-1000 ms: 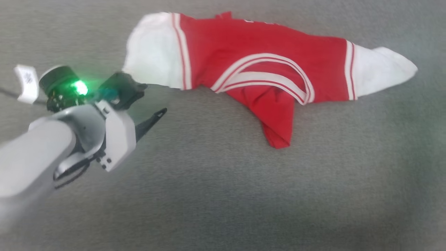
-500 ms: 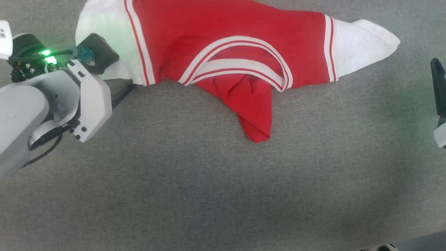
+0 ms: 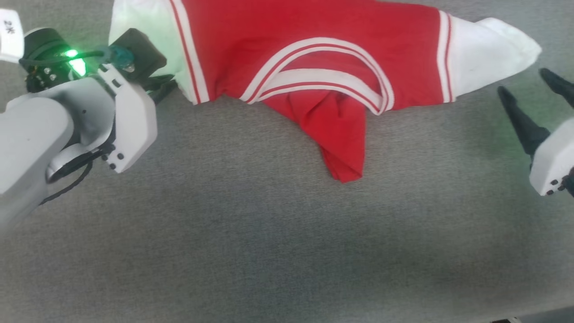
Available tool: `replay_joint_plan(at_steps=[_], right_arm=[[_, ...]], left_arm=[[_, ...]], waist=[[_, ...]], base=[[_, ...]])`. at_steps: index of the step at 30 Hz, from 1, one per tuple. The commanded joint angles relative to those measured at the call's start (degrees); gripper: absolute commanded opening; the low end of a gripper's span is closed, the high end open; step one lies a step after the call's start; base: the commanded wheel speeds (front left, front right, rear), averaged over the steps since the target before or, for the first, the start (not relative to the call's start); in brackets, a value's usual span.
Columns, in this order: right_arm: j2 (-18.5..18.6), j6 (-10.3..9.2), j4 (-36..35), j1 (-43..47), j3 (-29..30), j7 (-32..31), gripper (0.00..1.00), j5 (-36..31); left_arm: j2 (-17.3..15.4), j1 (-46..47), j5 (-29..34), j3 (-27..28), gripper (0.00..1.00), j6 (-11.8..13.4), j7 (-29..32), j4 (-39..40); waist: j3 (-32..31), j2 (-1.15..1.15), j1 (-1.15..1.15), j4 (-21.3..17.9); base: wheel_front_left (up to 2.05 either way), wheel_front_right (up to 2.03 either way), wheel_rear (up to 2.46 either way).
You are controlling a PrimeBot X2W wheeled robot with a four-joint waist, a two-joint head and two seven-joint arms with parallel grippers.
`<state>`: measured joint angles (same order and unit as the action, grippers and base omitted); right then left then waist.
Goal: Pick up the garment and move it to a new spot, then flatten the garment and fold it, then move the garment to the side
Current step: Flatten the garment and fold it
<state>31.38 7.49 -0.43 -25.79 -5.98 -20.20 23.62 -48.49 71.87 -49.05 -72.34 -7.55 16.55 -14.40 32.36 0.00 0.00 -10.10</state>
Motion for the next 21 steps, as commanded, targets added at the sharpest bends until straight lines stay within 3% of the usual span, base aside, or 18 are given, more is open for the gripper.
replay_joint_plan(at_steps=[1, 7, 14, 15, 17, 21], right_arm=[[2.7, 0.0, -0.9, -2.4, -3.8, -2.2, 1.0, 1.1], [8.0, 0.01, 0.2, -9.1, -13.5, -7.9, 1.0, 5.9], [9.9, -0.04, 6.5, -11.6, -19.8, -13.0, 1.0, 9.4], [10.1, -0.04, 7.1, -11.8, -20.7, -13.4, 0.49, 9.7], [10.3, -0.05, 8.4, -11.6, -21.3, -13.9, 0.0, 10.7], [10.7, -0.06, 9.3, -11.6, -21.2, -12.6, 0.0, 11.2]], left_arm=[[0.8, -1.6, 0.8, -1.9, 0.0, 0.2, 0.7, -0.9], [3.2, -0.4, 2.0, -2.0, 0.0, 0.1, 0.1, -0.1], [5.3, -0.1, 1.9, -2.0, 0.0, 0.1, -0.5, -0.5], [5.5, -0.1, 1.7, -2.1, 0.0, 0.1, -0.8, -0.7], [5.9, -0.1, 1.3, -2.0, 0.0, 0.1, -1.4, -1.1], [6.0, 0.2, -1.5, -1.8, 0.0, 0.1, -4.3, -2.3]], waist=[[0.7, 0.0, 0.0, 0.9], [2.5, 0.0, 0.0, 3.1], [3.4, 0.0, 0.0, 5.2], [3.4, 0.0, 0.0, 5.3], [3.4, 0.0, 0.0, 5.5], [2.4, 0.0, 0.0, 5.6]], base=[[0.0, 0.0, 0.0], [0.0, 0.0, 0.0], [0.0, 0.0, 0.0], [0.0, 0.0, 0.0], [0.0, 0.0, 0.0], [0.0, 0.0, 0.0]])
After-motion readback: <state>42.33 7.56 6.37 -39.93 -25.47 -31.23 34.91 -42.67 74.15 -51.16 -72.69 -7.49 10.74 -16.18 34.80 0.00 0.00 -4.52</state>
